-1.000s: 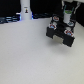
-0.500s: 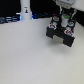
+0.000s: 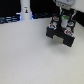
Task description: Open the kcup holder, insert the kcup into the holder, and close the kcup holder
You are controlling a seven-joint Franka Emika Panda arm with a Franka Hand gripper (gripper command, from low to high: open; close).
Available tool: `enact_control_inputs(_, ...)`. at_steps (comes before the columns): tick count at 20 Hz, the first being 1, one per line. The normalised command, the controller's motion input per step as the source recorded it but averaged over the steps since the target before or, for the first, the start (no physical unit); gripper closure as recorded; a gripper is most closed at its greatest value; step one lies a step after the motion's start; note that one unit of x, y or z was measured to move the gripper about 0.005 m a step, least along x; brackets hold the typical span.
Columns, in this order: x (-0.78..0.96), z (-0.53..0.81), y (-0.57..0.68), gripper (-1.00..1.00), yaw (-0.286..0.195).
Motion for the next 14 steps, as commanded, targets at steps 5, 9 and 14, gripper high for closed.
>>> enact_control_inputs(5, -0.10, 0.01, -0.16, 1.00, -0.001)
enact_control_inputs(9, 0.01, -0.12, -0.07, 1.00, 0.001)
enact_control_inputs(14, 0.02, -0.19, -0.02, 1.00, -0.002)
